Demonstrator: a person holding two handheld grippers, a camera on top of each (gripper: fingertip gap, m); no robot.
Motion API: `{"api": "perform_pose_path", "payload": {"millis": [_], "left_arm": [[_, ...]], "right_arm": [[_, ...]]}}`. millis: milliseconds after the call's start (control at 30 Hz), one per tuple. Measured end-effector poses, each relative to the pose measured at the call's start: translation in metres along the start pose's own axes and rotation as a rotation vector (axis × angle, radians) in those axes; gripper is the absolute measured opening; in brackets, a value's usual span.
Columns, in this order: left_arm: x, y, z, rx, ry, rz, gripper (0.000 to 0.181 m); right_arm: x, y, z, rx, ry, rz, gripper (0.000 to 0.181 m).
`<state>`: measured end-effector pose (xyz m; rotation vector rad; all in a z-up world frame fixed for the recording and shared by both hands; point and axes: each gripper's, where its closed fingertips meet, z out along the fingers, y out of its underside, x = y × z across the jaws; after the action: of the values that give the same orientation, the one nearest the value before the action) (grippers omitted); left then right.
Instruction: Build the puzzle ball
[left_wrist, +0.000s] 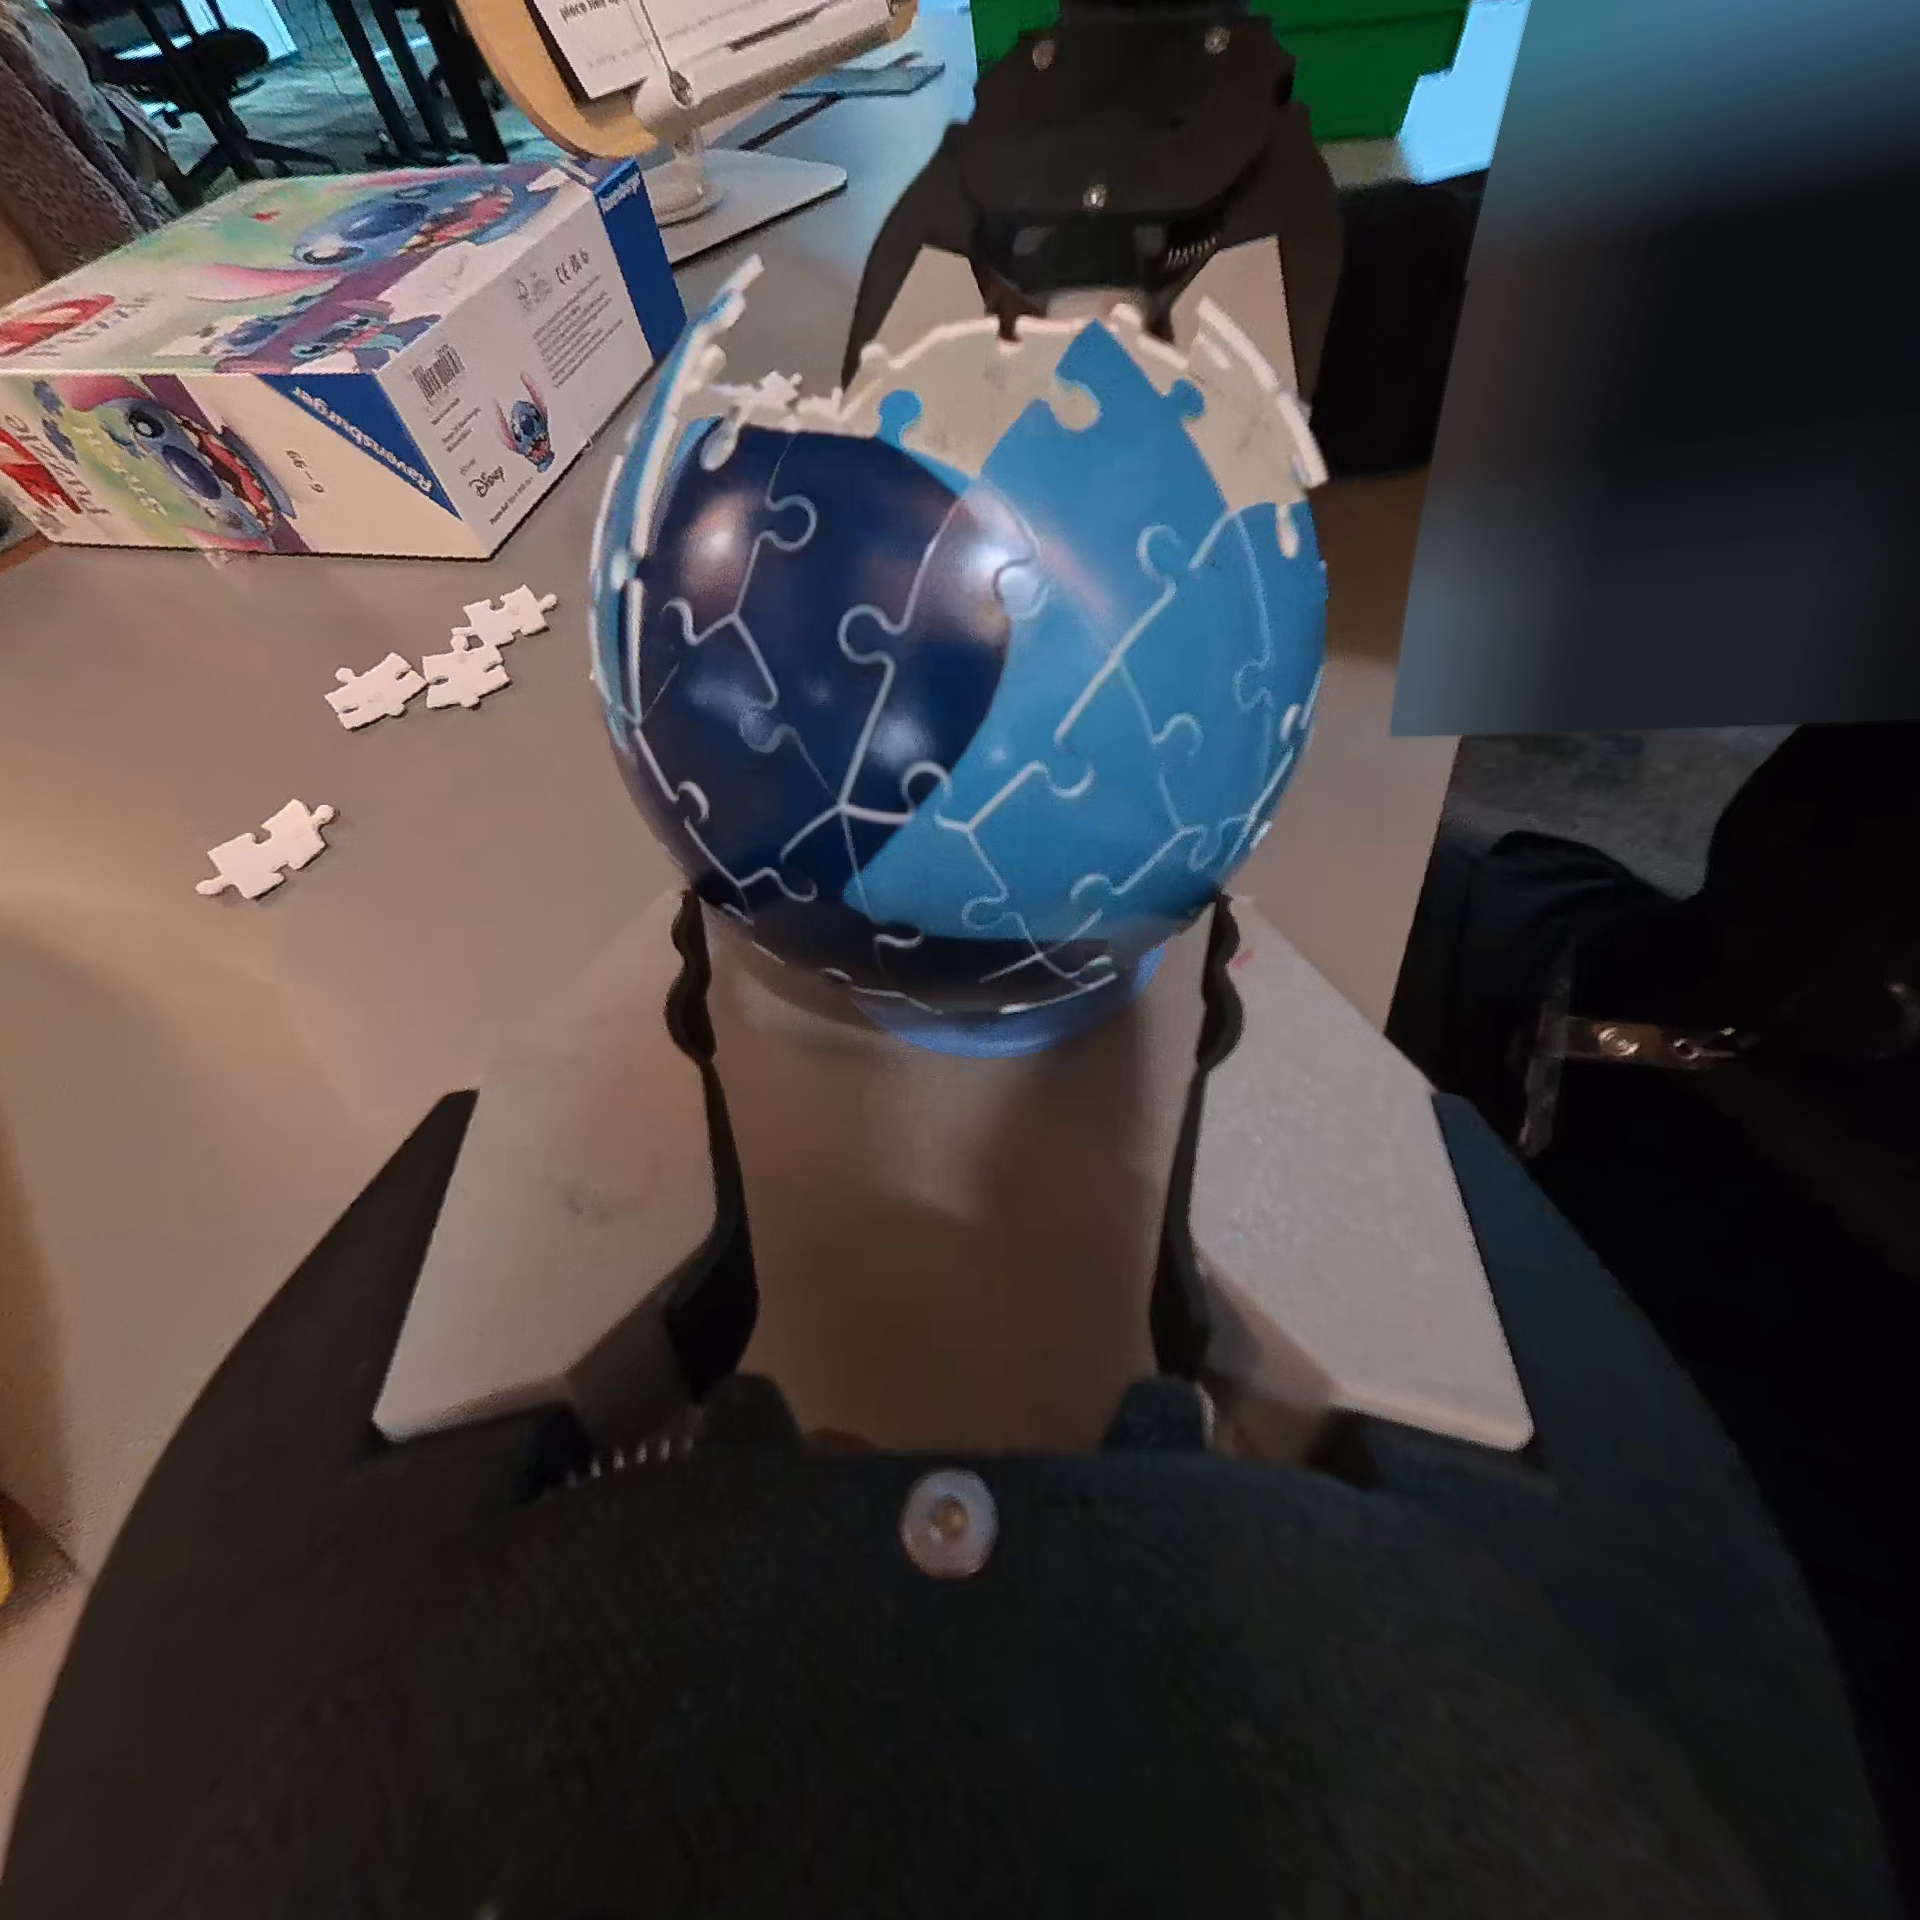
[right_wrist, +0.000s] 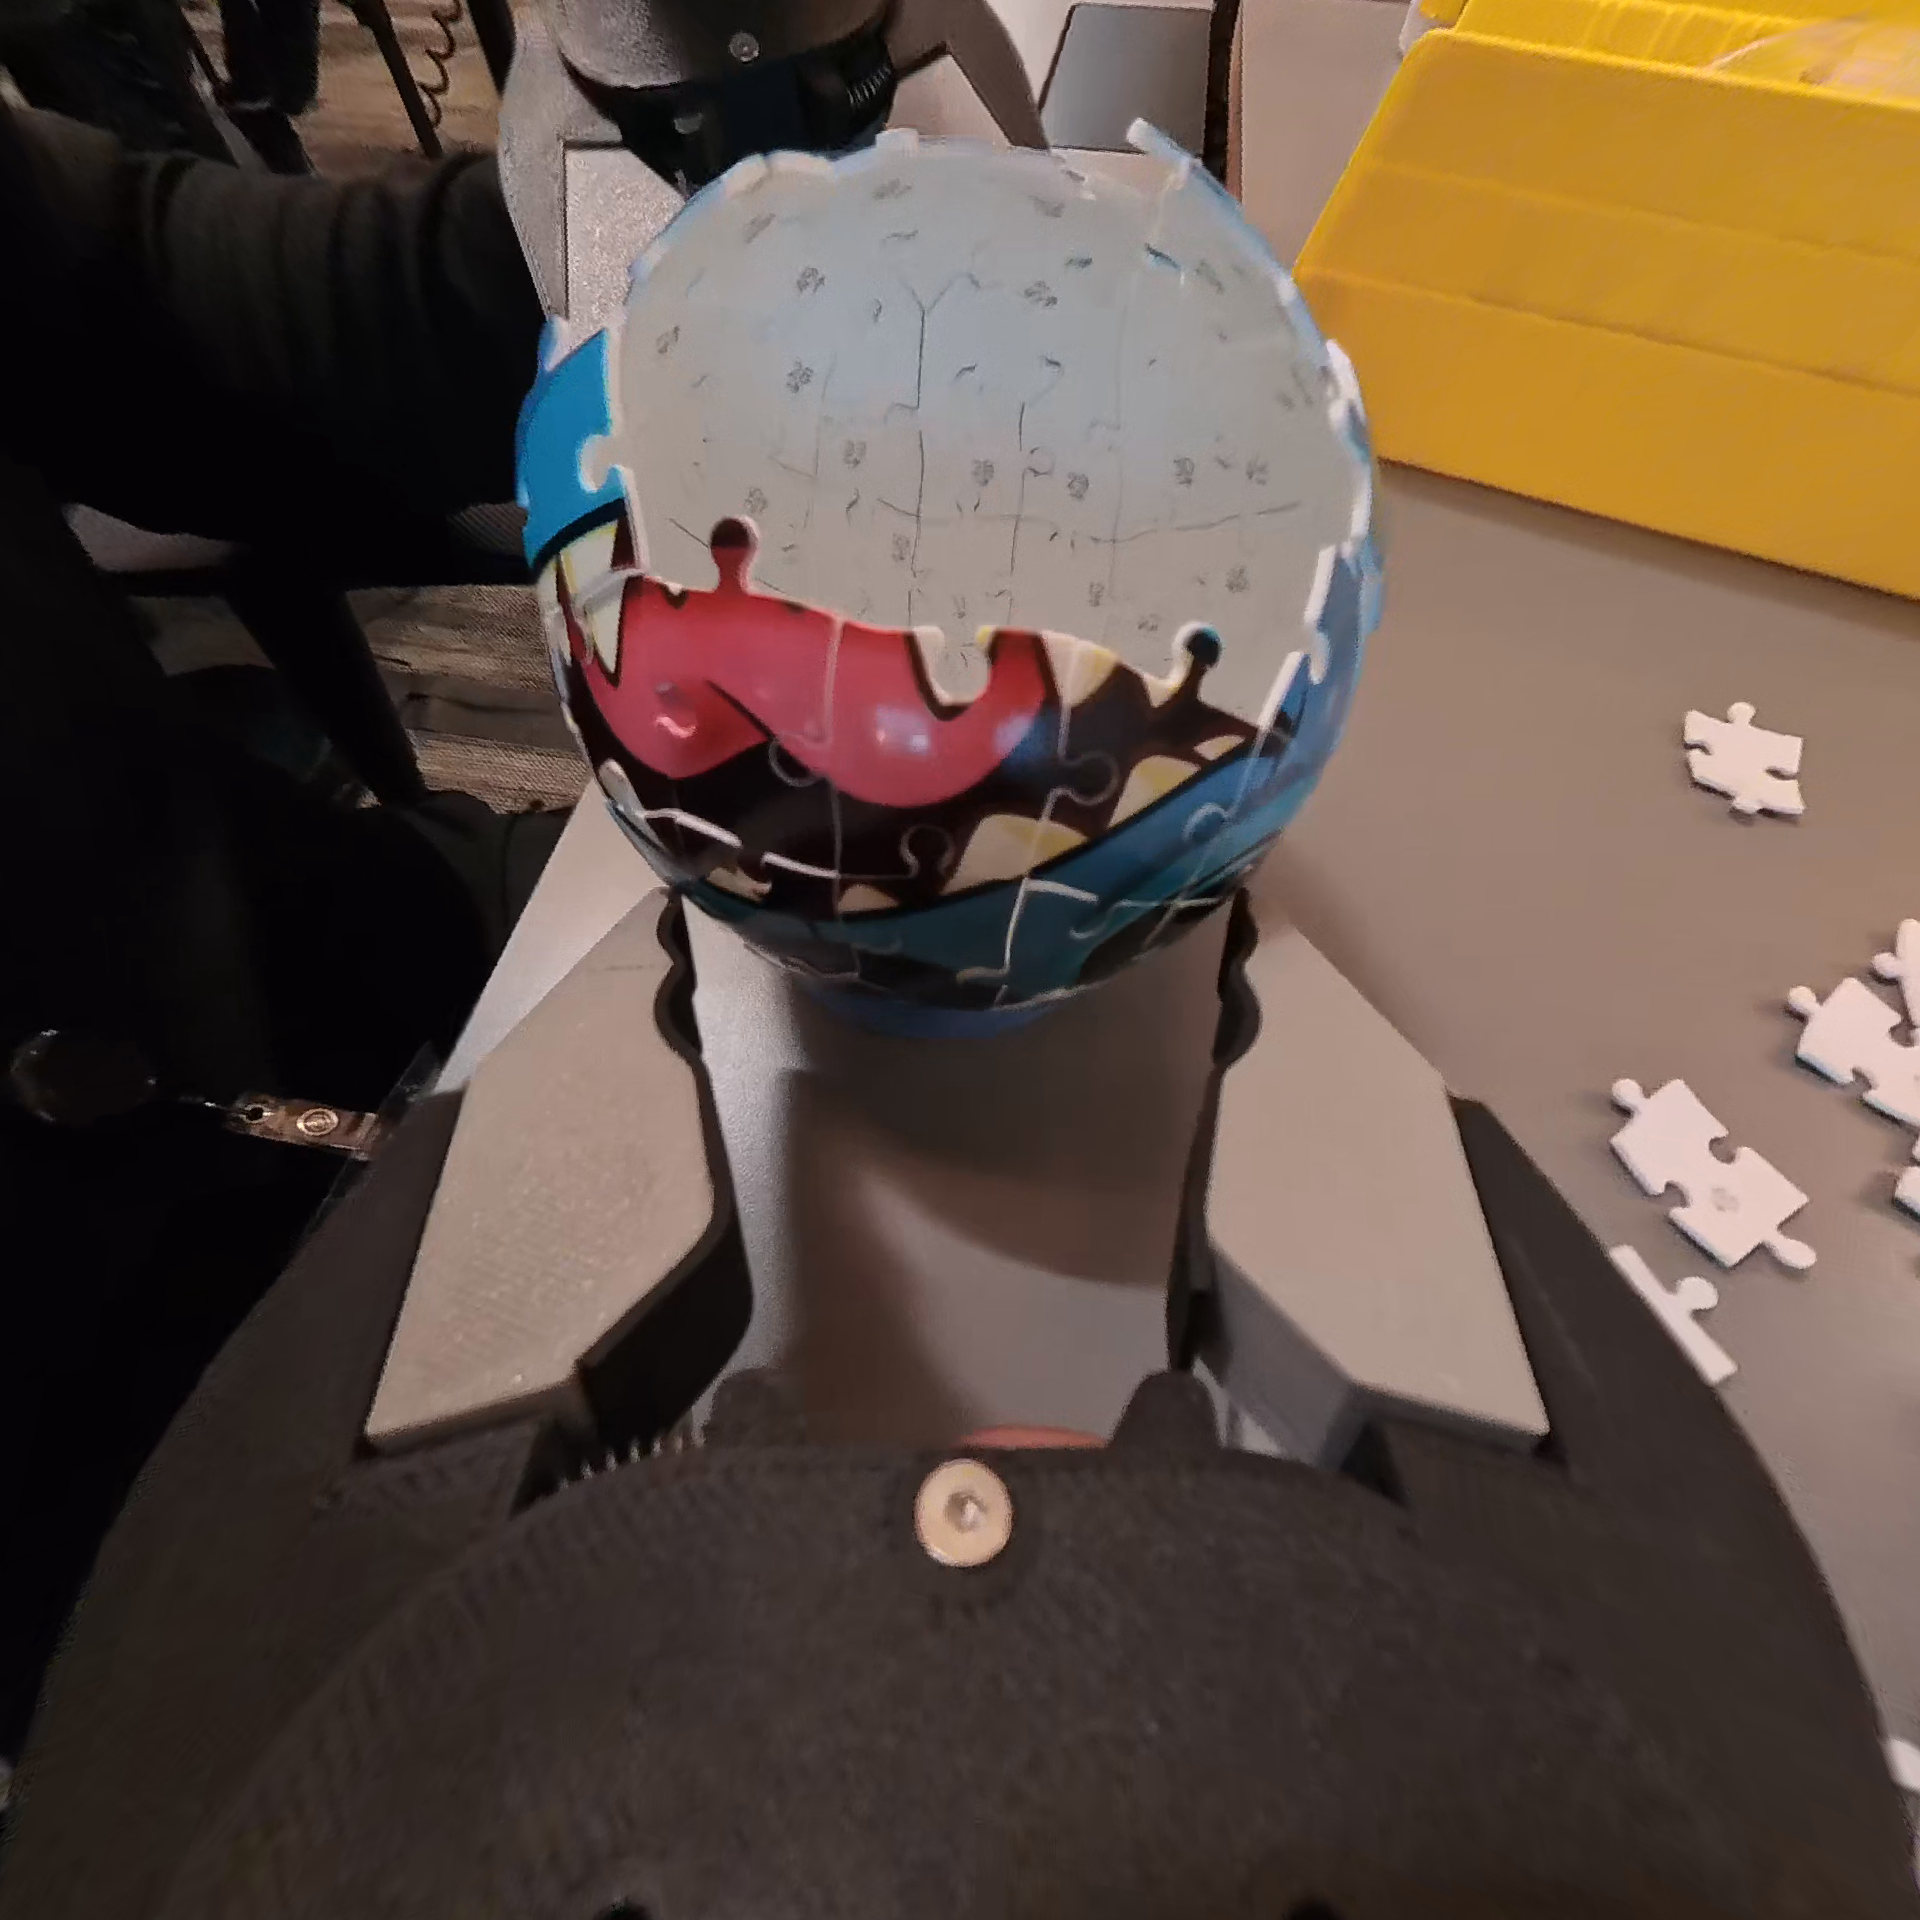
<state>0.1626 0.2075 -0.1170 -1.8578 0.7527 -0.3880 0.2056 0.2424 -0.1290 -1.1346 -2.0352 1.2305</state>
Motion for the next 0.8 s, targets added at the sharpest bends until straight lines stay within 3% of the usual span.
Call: {"api": "perform_pose_path", "payload": {"millis": [367,800], "left_arm": [[-0.0029,-0.0101,-0.0025,0.072,0.016,-0.075,0.093],[-0.0013,-0.0093,-0.0039,0.06,0.002,-0.061,0.091]], "right_arm": [[-0.0005,0.0018,-0.0012,-0.002,-0.077,0.144,0.098],[-0.0031,0.0036,-0.001,-0.013,-0.109,0.169,0.097]]}}
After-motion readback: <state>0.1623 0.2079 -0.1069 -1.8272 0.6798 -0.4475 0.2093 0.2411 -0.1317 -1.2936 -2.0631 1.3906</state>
